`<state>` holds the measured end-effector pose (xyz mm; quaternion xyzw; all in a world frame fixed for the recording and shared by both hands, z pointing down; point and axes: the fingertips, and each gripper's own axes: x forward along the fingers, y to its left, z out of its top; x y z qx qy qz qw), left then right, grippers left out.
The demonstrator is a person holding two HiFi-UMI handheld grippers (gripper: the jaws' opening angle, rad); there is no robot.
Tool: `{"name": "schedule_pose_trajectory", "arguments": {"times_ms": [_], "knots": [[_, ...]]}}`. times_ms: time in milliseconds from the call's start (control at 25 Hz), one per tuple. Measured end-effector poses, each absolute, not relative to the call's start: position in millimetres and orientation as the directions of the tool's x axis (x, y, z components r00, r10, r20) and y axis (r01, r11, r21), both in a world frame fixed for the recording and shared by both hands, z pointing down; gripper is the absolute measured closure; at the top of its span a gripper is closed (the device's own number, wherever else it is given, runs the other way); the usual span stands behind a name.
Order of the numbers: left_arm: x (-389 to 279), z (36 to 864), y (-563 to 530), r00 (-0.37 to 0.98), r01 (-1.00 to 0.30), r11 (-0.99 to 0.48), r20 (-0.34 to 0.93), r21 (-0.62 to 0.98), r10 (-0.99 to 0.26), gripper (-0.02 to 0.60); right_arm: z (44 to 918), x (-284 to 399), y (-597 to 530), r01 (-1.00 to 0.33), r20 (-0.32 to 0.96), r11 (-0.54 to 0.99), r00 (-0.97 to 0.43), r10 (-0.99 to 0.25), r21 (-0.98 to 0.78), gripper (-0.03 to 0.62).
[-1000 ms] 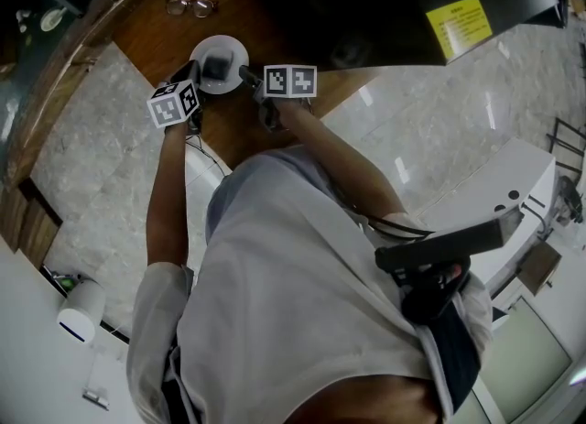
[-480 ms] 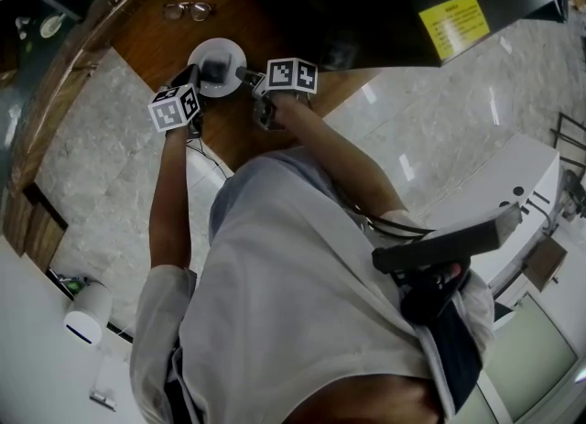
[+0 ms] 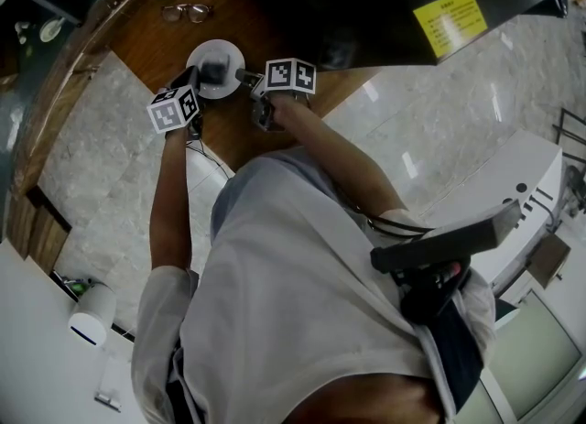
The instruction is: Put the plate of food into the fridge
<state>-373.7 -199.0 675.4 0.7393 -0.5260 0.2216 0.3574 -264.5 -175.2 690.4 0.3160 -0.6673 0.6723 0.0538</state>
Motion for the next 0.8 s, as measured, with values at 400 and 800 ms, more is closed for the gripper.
{"name": "schedule_pose_trajectory", "arguments": {"times_ms": [400,800], "knots": [[-373,675,-197,0.355,-0.935,-0.21,0.708,0.287,-0.611,0.563,682,-267,-168,-0.346,0.371,-0.134,-0.841,-0.393,-0.928,0.565],[-376,679,-188,0.429,-0.888,-0.139,0.684,0.438,-0.591,0.561,679,-266,-161,-0.256,0.285,-0.126,-0.869,-0.403,-0.958,0.571]]}}
